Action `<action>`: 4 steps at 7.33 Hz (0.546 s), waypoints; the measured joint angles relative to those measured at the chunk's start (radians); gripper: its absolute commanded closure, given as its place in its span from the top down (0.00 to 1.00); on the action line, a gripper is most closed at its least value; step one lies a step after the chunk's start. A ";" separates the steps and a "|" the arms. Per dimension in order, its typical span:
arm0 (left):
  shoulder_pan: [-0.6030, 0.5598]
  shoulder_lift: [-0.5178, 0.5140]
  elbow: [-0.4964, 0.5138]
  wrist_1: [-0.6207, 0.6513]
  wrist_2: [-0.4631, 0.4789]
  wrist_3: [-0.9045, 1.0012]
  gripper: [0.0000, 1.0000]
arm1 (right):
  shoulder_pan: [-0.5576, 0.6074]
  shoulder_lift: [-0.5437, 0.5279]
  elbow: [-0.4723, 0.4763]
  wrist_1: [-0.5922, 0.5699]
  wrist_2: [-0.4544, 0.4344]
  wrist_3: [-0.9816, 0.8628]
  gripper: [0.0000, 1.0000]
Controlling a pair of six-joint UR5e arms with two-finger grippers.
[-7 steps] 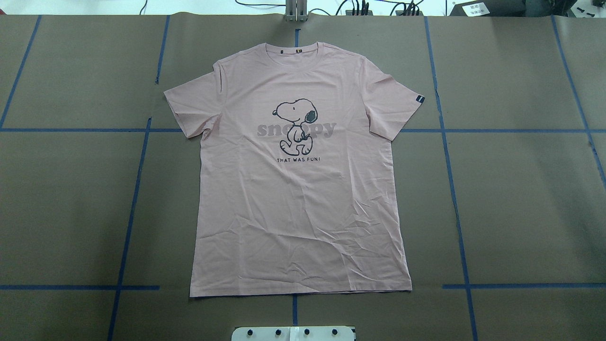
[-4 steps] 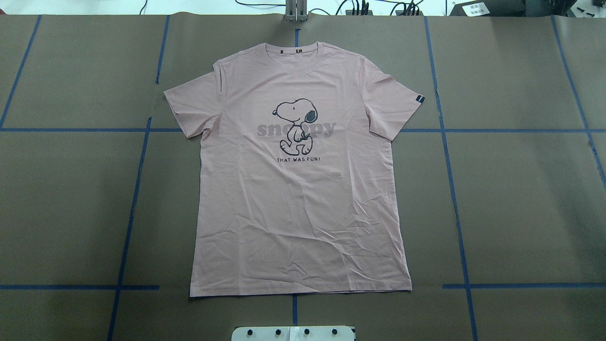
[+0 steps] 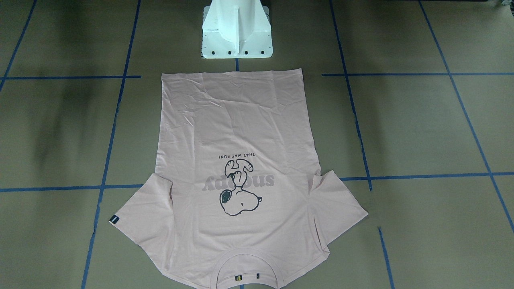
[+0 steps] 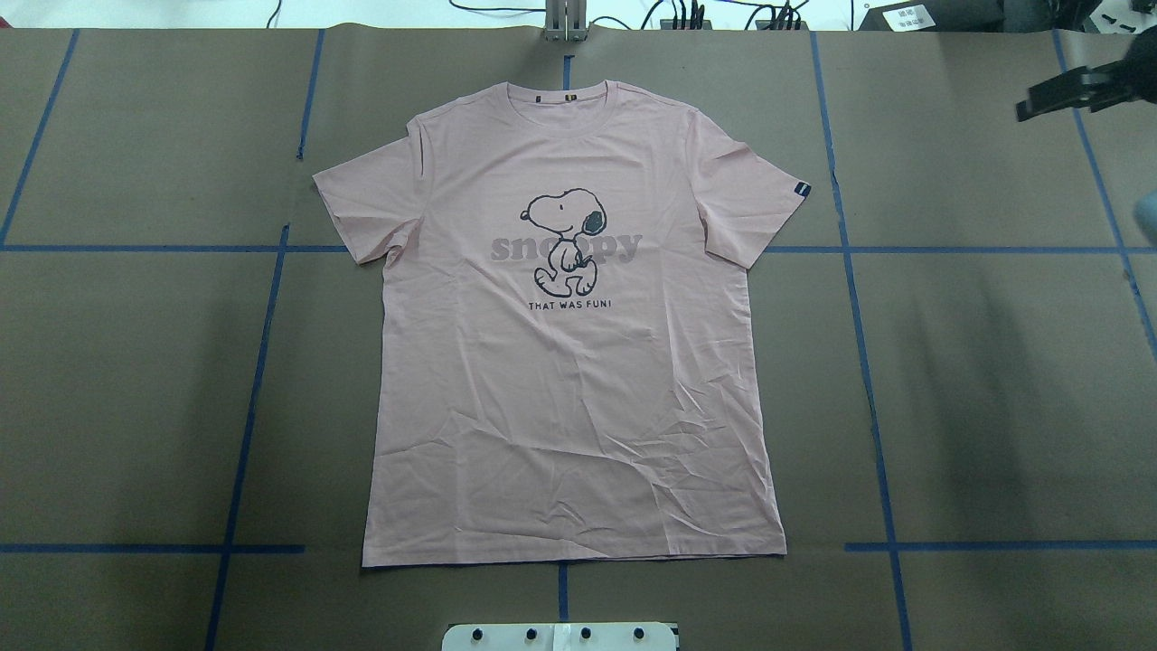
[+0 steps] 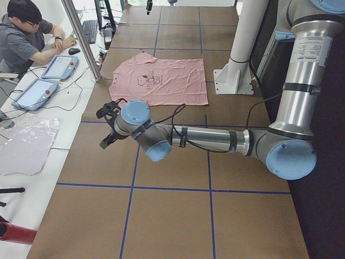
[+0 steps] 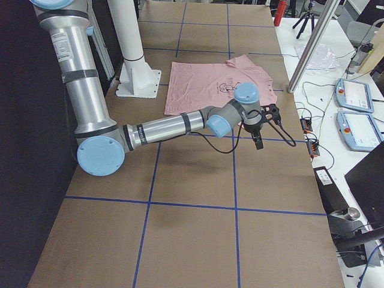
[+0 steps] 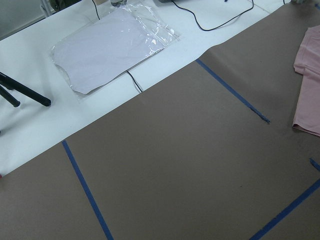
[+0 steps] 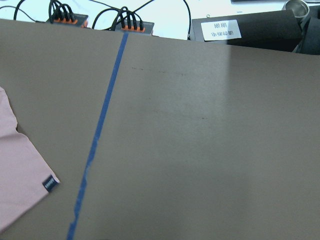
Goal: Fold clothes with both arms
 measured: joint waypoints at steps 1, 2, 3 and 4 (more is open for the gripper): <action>0.007 0.000 0.001 -0.004 0.000 -0.003 1.00 | -0.086 0.060 -0.027 0.009 -0.092 0.120 0.78; 0.010 -0.001 0.001 -0.005 -0.001 -0.005 1.00 | -0.157 0.107 -0.068 0.027 -0.169 0.212 0.77; 0.011 -0.001 0.000 -0.006 -0.001 -0.005 1.00 | -0.209 0.142 -0.120 0.071 -0.229 0.278 0.74; 0.012 -0.002 -0.001 -0.006 -0.001 -0.005 1.00 | -0.255 0.169 -0.185 0.138 -0.275 0.336 0.74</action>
